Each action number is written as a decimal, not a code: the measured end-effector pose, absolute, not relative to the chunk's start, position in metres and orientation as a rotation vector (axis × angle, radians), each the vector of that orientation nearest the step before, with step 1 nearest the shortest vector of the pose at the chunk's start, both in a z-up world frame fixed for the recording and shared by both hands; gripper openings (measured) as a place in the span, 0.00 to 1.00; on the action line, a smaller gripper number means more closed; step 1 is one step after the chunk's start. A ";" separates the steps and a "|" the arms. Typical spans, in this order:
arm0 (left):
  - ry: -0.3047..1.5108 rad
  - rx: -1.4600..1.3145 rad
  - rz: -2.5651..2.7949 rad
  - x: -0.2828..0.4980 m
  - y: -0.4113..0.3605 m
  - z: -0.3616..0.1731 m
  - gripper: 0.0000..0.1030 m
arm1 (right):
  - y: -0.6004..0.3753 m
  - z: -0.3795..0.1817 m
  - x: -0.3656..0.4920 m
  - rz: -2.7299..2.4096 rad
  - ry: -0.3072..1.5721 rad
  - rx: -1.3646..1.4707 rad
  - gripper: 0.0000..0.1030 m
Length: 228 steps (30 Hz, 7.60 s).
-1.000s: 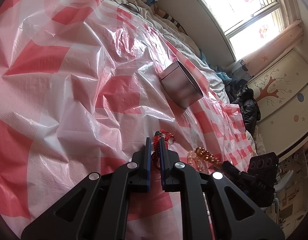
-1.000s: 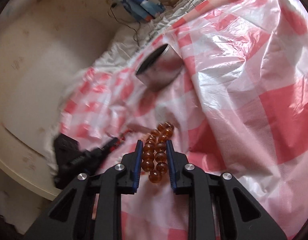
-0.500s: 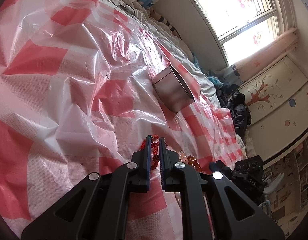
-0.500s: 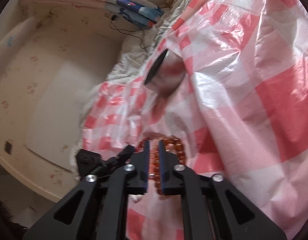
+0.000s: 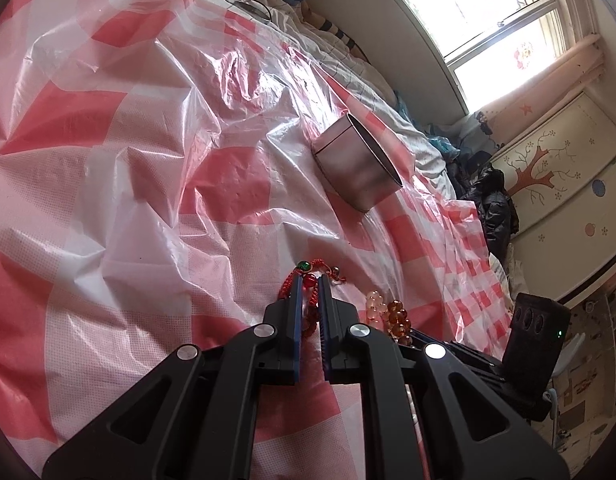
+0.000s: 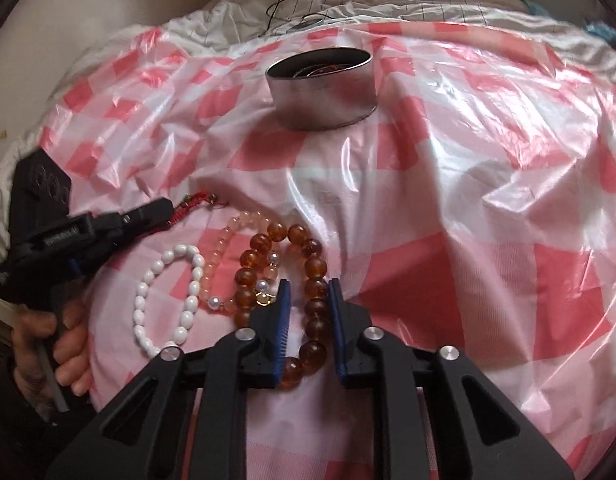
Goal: Organize jewelry
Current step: 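Lift the amber bracelet with the right tool while the left tool opens above the pile, then close the left tool on the red beaded bracelet while the right tool holds the amber bracelet, then carry both bracelets over the tin and open both tools to drop them, then move both open tools back over the pink and white pearl bracelets, then close the left tool on the white pearl bracelet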
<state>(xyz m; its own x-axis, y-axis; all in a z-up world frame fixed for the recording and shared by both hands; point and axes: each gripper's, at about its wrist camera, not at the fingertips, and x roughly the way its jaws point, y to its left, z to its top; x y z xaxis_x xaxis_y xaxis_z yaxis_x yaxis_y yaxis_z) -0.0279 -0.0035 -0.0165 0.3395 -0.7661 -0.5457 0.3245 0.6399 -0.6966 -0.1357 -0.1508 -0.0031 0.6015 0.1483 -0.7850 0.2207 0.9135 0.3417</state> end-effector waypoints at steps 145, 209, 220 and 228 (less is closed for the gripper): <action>0.962 -0.474 -0.762 0.018 -0.019 0.007 0.74 | -0.241 0.048 -0.063 0.009 0.628 0.771 0.66; 0.946 0.249 -0.762 -0.104 -0.082 0.028 0.84 | -0.179 -0.001 -0.141 0.090 0.703 0.658 0.92; 0.958 0.248 -0.783 -0.104 -0.083 0.029 0.73 | -0.181 -0.002 -0.140 0.085 0.702 0.652 0.92; 0.975 0.185 -0.714 -0.091 -0.072 0.030 0.14 | -0.181 -0.002 -0.140 0.085 0.702 0.651 0.92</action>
<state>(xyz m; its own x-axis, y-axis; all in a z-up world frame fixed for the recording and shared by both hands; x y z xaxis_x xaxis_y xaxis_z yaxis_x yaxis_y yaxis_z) -0.0913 -0.0719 0.0301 0.3563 -0.4689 -0.8082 0.6283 0.7605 -0.1642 -0.1404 -0.1812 -0.0021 0.7684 0.2844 -0.5733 0.1387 0.8005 0.5830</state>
